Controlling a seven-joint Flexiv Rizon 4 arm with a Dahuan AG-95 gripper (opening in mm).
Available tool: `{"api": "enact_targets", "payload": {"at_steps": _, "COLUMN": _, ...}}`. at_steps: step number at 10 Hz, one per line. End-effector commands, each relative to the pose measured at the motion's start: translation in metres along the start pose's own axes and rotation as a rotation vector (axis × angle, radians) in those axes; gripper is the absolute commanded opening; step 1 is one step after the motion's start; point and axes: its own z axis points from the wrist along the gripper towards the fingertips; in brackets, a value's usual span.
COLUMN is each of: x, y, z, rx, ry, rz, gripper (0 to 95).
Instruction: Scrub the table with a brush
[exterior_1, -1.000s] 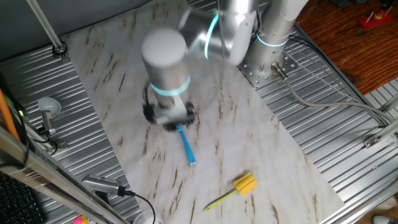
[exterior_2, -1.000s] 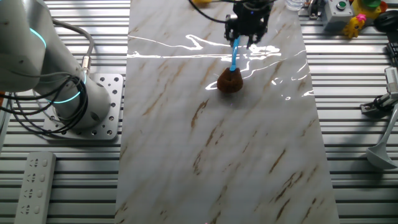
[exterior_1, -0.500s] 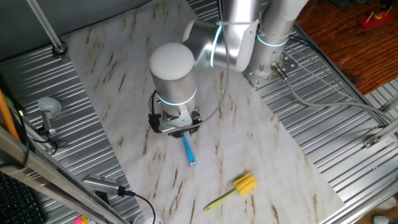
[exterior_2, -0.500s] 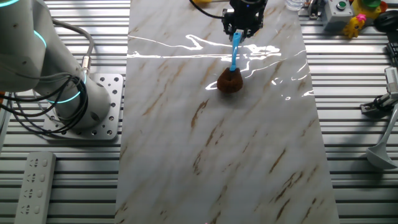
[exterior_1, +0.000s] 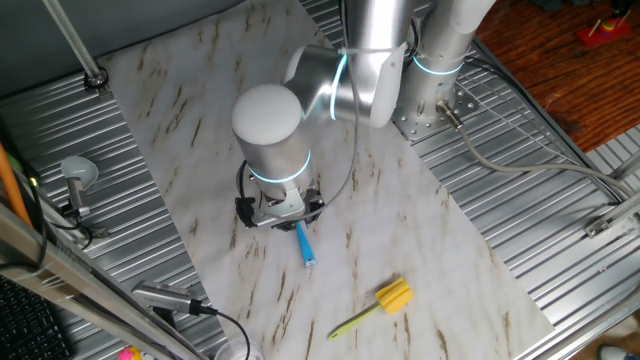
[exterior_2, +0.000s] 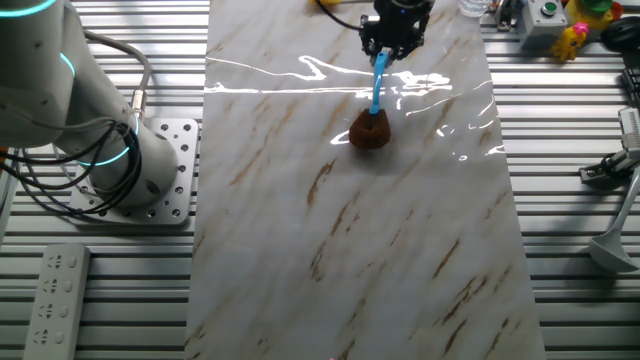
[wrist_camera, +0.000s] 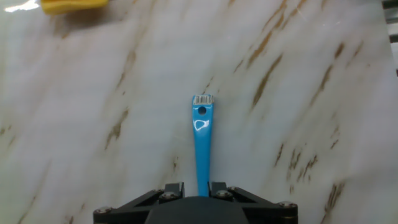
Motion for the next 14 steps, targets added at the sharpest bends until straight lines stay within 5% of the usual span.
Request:
{"api": "enact_targets", "payload": {"at_steps": 1, "x": -0.001, "y": -0.004, "z": 0.003, "rx": 0.007, "ry": 0.009, "rz": 0.002, "gripper": 19.0}}
{"api": "enact_targets", "payload": {"at_steps": 3, "x": -0.003, "y": -0.008, "z": 0.004, "rx": 0.009, "ry": 0.01, "rz": 0.016, "gripper": 19.0}}
{"api": "enact_targets", "payload": {"at_steps": 4, "x": -0.003, "y": -0.008, "z": 0.004, "rx": 0.008, "ry": -0.002, "rz": -0.006, "gripper": 38.0}}
{"api": "enact_targets", "payload": {"at_steps": 6, "x": -0.003, "y": -0.008, "z": 0.004, "rx": 0.008, "ry": -0.013, "rz": -0.017, "gripper": 38.0}}
{"api": "enact_targets", "payload": {"at_steps": 8, "x": -0.003, "y": -0.008, "z": 0.004, "rx": 0.016, "ry": 0.011, "rz": -0.022, "gripper": 38.0}}
{"api": "enact_targets", "payload": {"at_steps": 14, "x": 0.002, "y": -0.008, "z": 0.022, "rx": 0.018, "ry": 0.009, "rz": -0.022, "gripper": 38.0}}
